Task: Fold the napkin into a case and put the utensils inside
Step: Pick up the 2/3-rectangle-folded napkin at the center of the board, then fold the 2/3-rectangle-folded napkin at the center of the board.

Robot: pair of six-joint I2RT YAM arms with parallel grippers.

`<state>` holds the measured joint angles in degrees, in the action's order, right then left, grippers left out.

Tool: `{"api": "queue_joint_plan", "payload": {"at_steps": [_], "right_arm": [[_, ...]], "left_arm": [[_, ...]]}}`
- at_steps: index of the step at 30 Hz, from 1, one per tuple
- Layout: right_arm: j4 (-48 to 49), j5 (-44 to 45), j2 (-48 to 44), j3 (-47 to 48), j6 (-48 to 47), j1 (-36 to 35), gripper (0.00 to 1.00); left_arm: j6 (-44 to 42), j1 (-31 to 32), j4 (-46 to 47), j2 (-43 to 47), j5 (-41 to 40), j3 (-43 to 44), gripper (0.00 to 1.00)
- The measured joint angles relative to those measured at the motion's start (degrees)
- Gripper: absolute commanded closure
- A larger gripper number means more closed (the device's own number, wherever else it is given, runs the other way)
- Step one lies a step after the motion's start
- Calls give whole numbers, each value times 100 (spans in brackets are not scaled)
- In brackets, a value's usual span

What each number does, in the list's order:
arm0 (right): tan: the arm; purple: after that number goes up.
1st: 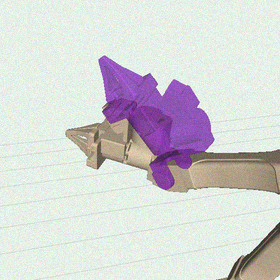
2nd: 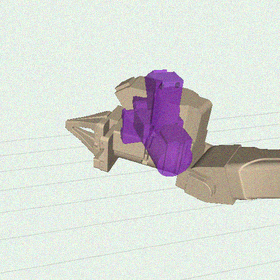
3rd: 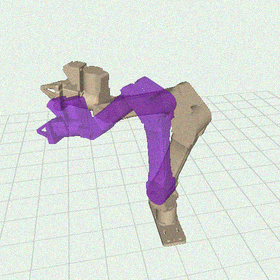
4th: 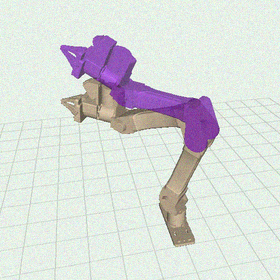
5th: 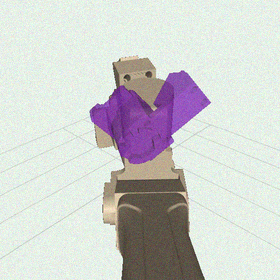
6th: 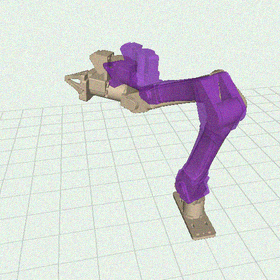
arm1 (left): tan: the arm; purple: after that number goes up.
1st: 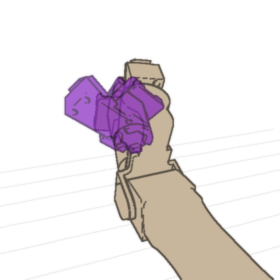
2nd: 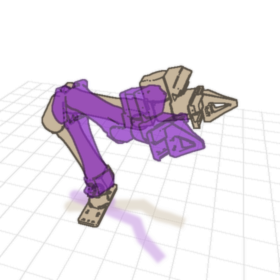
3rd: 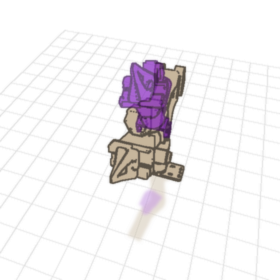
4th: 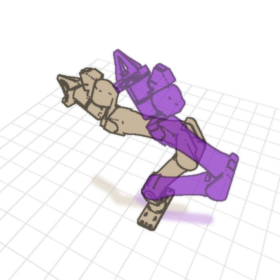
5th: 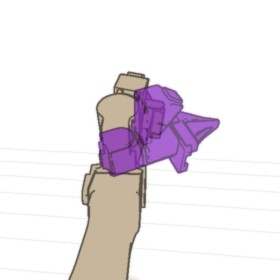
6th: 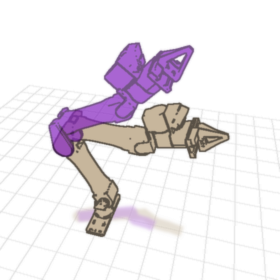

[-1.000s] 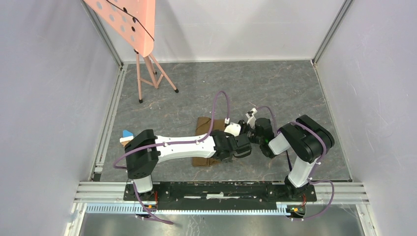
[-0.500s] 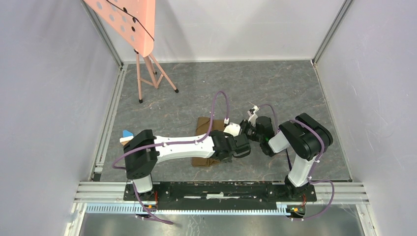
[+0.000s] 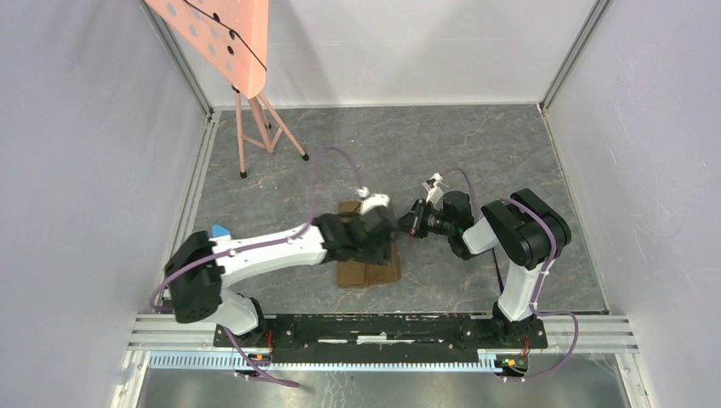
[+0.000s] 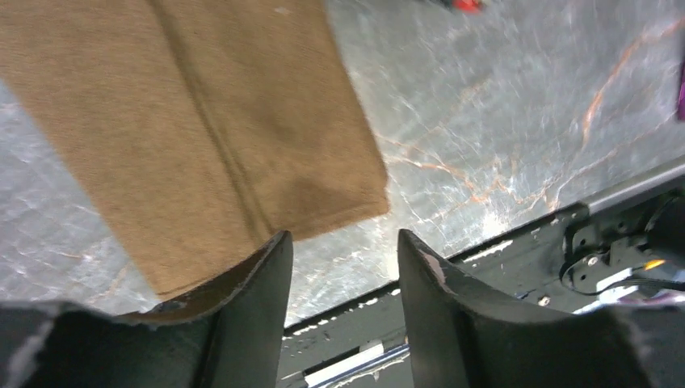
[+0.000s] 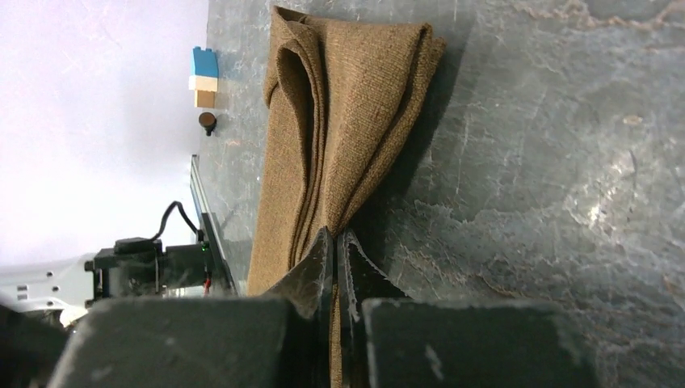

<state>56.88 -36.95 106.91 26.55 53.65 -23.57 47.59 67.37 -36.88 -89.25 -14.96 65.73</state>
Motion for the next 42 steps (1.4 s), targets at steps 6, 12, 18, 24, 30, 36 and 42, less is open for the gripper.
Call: {"api": "queue_joint_plan", "payload": {"at_steps": [6, 12, 18, 24, 30, 36, 42], "right_arm": [[-535, -103, -4, 251, -494, 2, 100], [-1443, -46, -127, 575, -1025, 4, 100], [-2277, 118, -308, 992, -1392, -116, 100], [-2933, 411, -656, 1279, -1550, -376, 100], [-3344, 789, -1045, 1484, -1486, -721, 100], [-3239, 1117, -1043, 1499, -903, -1082, 100], [-2441, 1314, -769, 1475, 44, -1438, 100]], "left_arm": [[-39, -1696, 1113, 831, 614, -1331, 74], [-35, -2415, 2234, 678, 811, -2074, 86], [17, -2815, 3152, 79, 935, -2321, 89], [61, -2815, 3657, -273, 1067, -2315, 90], [74, -2813, 3794, -321, 1099, -2315, 90], [74, -2813, 3834, -334, 1110, -2317, 91], [72, -2813, 3891, -348, 1121, -2328, 88]]}}
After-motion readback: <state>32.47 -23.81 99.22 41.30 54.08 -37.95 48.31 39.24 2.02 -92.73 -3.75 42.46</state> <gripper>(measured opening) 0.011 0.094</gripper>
